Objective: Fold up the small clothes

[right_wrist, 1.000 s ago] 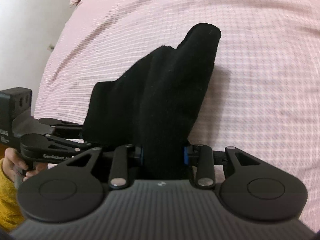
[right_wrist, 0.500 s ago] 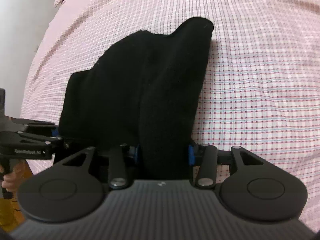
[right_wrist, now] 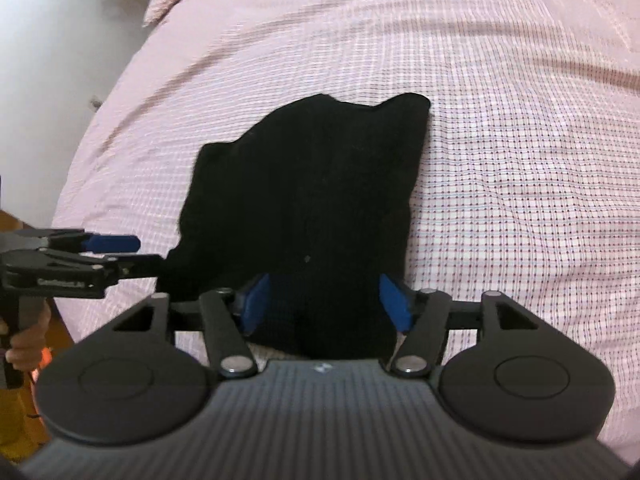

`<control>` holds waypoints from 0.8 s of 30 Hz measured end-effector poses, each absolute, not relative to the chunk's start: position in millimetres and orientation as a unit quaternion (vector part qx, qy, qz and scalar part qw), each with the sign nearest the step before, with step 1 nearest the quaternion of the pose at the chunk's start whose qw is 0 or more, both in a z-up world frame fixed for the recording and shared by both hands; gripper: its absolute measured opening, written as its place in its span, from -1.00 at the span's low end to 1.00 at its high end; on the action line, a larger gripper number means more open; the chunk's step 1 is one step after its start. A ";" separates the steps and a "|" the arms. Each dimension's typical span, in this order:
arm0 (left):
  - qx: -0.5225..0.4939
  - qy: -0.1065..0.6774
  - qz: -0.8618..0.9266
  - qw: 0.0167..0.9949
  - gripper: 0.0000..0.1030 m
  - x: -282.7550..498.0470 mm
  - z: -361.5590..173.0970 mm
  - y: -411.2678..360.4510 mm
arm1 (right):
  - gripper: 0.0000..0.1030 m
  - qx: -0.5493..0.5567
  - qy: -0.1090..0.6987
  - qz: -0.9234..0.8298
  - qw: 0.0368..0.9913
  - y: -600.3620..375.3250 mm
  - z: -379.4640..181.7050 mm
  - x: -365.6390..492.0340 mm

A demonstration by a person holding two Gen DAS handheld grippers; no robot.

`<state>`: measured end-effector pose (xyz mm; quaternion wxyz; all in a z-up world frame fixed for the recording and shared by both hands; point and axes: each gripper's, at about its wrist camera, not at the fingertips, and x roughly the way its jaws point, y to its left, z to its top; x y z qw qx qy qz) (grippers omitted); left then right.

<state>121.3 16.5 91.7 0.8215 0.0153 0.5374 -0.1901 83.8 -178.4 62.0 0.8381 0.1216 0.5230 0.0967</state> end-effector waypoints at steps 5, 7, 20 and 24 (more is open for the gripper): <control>0.048 0.517 -0.173 0.837 0.75 86.6 88.0 3.9 | 0.25 0.111 0.531 0.102 0.834 -163.5 60.6 62.1; 0.057 0.511 -0.166 0.842 0.77 79.9 68.7 -1.1 | 0.25 0.106 0.536 0.102 0.831 -159.4 53.9 54.6; 0.033 0.497 -0.091 0.862 0.87 35.0 9.3 -17.2 | 0.29 0.067 0.528 0.073 0.844 -146.5 13.2 7.7; 0.032 0.498 -0.078 0.863 0.88 30.5 -3.6 -24.4 | 0.30 0.056 0.513 0.048 0.855 -145.9 -5.6 -5.6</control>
